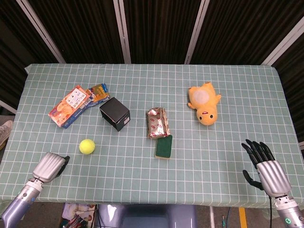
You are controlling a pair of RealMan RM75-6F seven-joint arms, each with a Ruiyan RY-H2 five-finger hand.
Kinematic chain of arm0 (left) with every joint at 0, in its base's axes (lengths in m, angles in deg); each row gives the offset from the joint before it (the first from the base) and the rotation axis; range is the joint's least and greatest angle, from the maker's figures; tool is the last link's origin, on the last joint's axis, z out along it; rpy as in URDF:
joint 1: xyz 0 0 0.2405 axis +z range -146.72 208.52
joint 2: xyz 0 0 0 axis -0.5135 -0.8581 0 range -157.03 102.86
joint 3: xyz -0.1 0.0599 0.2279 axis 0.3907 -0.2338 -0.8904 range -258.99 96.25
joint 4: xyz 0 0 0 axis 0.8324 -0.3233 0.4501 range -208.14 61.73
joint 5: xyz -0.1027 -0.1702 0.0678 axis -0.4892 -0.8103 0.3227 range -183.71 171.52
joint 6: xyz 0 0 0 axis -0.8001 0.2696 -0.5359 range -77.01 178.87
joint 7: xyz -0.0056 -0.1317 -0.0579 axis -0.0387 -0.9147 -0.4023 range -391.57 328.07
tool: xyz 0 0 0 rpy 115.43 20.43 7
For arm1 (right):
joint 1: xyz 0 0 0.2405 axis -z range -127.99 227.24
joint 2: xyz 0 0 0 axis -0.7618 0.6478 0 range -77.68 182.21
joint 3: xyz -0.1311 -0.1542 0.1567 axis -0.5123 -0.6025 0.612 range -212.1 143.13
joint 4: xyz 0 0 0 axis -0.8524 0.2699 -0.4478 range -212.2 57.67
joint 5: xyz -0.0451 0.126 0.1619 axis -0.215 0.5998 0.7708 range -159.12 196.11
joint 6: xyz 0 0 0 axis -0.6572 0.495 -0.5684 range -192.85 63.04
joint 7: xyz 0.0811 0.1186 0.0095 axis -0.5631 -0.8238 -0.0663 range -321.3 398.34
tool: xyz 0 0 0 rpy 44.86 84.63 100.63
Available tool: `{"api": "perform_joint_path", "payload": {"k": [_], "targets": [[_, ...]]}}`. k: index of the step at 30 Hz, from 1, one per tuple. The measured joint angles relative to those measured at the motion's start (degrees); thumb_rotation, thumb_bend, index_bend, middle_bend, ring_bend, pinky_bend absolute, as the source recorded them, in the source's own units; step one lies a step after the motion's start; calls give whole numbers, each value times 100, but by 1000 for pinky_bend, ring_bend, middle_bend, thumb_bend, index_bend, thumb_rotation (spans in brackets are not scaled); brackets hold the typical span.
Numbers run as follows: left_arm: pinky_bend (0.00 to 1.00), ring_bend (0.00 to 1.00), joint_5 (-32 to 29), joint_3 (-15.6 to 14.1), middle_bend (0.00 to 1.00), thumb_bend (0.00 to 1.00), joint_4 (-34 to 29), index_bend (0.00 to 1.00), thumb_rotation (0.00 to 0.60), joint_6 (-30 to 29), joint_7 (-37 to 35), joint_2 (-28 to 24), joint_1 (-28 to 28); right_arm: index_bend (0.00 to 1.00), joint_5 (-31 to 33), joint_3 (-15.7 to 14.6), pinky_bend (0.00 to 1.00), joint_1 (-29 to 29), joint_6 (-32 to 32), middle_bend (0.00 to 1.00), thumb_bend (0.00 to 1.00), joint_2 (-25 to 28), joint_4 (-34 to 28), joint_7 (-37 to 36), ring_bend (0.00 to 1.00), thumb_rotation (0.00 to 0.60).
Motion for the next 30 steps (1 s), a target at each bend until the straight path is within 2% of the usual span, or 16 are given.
{"api": "perform_joint_path", "payload": {"k": [6, 30], "targets": [[755, 713, -97, 73, 708, 455, 33, 555, 600, 273, 189, 97, -282, 0, 4, 10, 0, -2, 21, 0, 429, 38, 19, -96, 0, 600], [755, 702, -381, 379, 659, 436, 63, 543, 600, 849, 179, 474, -942, 0, 97, 59, 0, 8, 65, 0, 430, 130, 108, -425, 0, 600]]}}
